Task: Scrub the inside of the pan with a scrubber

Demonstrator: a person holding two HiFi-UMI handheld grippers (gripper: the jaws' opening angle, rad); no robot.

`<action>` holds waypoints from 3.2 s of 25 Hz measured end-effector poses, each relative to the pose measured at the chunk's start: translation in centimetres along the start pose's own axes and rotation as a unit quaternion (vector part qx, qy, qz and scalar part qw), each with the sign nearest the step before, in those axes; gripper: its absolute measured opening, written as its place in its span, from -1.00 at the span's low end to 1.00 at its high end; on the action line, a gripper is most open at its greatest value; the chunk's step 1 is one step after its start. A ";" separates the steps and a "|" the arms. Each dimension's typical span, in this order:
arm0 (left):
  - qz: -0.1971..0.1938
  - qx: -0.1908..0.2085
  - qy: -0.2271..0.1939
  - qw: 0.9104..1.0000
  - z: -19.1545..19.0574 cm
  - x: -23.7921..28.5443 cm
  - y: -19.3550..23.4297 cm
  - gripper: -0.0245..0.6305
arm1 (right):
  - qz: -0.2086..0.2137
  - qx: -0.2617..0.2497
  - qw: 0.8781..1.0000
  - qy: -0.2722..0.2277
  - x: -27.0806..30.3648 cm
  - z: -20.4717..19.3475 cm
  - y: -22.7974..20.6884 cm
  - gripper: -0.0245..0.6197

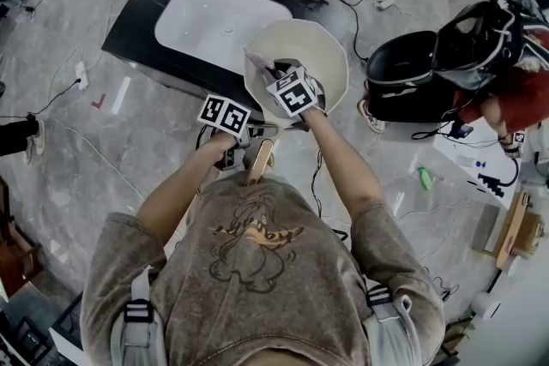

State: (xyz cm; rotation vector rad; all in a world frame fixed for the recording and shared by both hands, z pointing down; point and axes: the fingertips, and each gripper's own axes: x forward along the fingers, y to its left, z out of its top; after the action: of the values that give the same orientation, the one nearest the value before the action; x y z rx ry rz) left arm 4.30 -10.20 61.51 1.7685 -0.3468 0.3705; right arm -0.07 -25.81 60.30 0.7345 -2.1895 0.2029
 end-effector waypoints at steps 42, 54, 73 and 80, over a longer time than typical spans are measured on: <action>0.003 0.046 0.124 0.991 -1.1 0.6 0.0 -0.33 | 0.020 0.020 0.999 0.025 6.0 -0.7 -2.5 -0.68; -0.005 0.052 0.152 0.987 -1.4 0.4 -0.1 -0.33 | -0.008 0.017 0.999 0.037 6.9 0.7 -4.6 -0.68; -0.003 0.031 0.135 0.990 -1.4 0.4 -0.1 -0.34 | -0.129 0.045 0.987 0.081 5.0 -1.1 -13.4 -0.68; -0.004 0.020 0.121 0.992 -1.1 0.3 0.0 -0.35 | -0.156 0.043 0.981 0.104 4.1 -2.3 -15.1 -0.68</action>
State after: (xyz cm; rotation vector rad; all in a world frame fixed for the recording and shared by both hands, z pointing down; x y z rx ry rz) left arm 4.48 -9.10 61.92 1.7406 -0.1601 0.5827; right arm 7.91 -39.09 63.47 1.0447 -1.8504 0.2046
